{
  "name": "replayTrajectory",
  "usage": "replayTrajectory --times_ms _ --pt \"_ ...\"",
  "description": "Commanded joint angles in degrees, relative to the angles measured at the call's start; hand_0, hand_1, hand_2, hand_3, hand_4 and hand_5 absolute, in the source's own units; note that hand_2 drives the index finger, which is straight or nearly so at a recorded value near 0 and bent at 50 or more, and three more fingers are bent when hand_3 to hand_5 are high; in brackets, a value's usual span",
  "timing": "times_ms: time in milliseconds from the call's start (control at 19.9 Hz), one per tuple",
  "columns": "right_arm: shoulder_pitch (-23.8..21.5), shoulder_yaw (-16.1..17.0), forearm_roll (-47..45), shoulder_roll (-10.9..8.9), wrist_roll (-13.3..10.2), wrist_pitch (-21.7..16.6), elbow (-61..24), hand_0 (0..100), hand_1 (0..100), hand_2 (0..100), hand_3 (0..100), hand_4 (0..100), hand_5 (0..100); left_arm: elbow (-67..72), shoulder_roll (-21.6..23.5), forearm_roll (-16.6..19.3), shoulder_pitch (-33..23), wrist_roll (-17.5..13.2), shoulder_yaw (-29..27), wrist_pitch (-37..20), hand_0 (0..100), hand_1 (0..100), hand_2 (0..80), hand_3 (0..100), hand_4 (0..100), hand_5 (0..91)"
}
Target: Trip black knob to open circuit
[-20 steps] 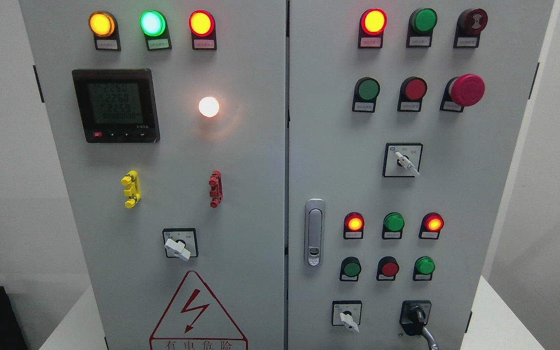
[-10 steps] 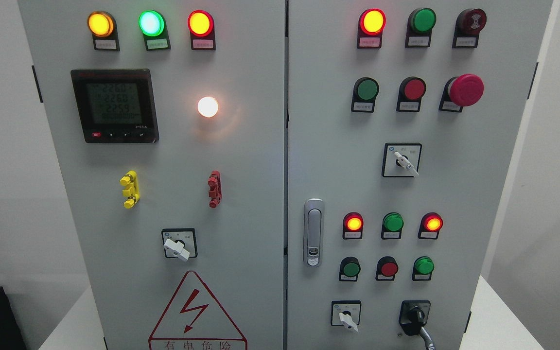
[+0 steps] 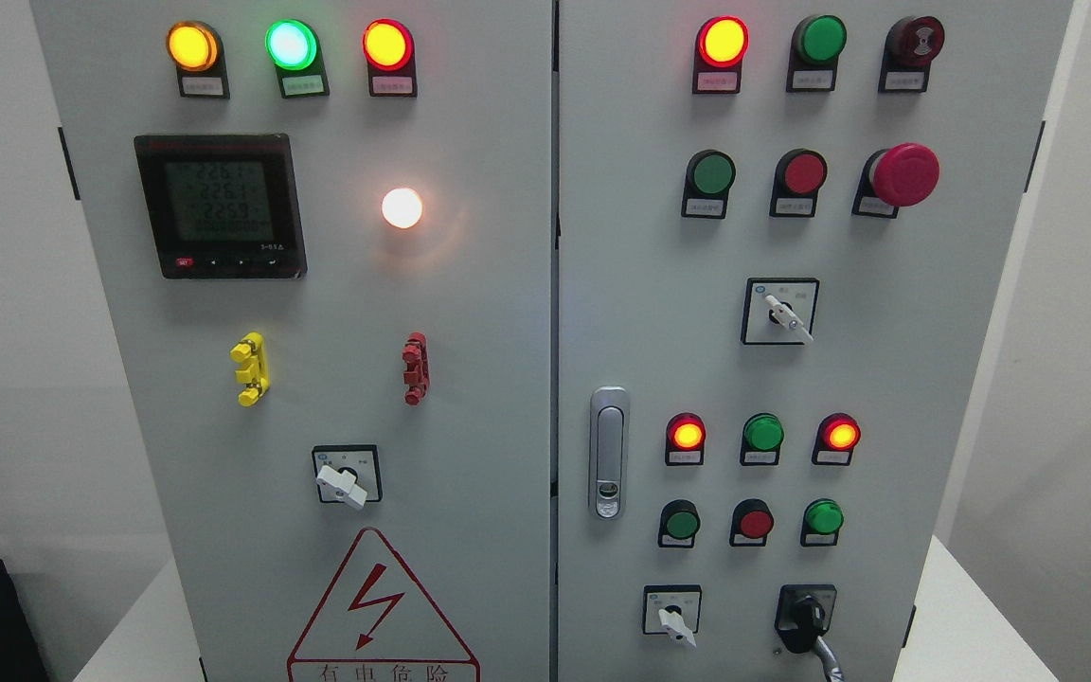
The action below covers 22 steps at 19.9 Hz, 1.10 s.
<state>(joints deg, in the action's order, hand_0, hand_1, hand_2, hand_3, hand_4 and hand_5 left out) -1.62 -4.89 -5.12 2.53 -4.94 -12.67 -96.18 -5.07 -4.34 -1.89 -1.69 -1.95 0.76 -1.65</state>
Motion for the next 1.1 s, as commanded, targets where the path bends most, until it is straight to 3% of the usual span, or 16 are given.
replayTrajectory --times_ms 0,1053 --pt "1.3 -1.7 0.1 -0.25 1.1 -0.7 -1.7 56 75 0 100 100 94 0.1 -0.1 -0.1 0.0 0.0 -0.1 0.0 12 39 0.0 0 0 0.0" --pt "2.1 -2.7 0.1 -0.69 1.1 -0.8 -1.8 56 75 0 100 100 94 0.1 -0.1 -0.1 0.1 0.0 -0.1 0.0 12 39 0.0 0 0 0.0"
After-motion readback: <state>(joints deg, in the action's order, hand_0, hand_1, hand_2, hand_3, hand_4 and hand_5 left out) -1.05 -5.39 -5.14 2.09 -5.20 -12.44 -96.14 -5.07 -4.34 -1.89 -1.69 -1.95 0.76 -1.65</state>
